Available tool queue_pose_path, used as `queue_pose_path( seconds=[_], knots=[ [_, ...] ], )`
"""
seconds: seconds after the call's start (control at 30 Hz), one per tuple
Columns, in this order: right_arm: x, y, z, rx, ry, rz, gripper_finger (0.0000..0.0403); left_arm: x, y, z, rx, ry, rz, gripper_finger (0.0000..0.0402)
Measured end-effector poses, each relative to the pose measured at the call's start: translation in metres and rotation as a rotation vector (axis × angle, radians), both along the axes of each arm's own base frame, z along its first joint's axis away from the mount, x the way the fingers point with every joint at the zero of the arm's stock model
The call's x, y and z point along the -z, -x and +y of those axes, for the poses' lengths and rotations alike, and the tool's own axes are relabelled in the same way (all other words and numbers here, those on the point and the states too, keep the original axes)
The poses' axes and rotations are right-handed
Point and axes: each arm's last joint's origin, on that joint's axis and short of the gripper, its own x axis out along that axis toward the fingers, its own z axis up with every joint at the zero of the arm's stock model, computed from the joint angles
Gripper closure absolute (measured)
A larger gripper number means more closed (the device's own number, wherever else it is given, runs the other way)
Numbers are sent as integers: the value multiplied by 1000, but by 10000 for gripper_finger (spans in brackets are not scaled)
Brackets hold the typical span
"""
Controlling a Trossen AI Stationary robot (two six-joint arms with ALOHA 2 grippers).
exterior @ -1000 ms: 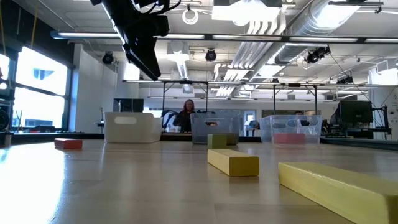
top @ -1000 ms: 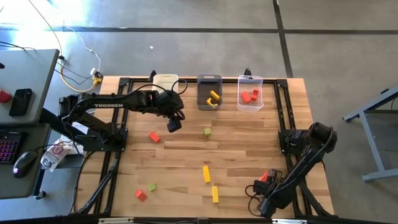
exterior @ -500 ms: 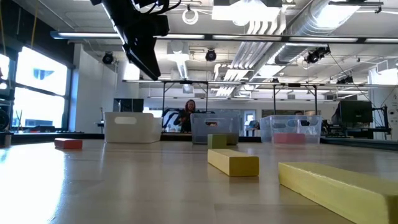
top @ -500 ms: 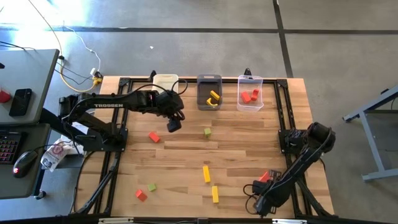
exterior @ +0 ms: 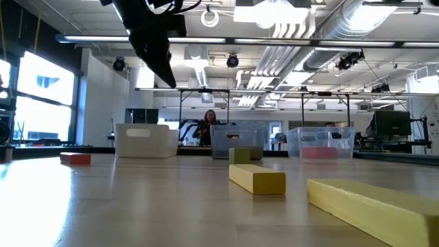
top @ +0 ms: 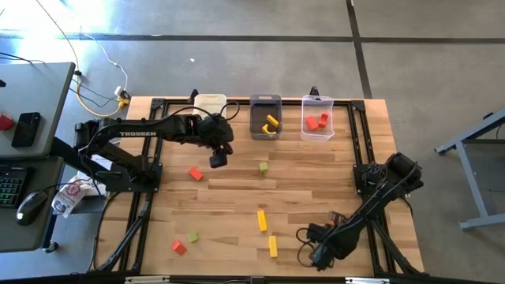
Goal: Sort & place blocks by color
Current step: Put the yellow block into the black bin
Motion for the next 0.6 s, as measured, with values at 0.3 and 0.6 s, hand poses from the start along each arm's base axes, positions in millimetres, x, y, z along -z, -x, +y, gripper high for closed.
queue_pose_path(
  seconds=[0.3, 0.6],
  knots=[
    [-2, -30, -43, 35, 149, -21, 305, 0, -3, -9, 186, -86, 53, 170],
    [-4, -57, -92, 42, 255, -12, 305, 1, -7, -21, 225, -84, 52, 170]
  ],
)
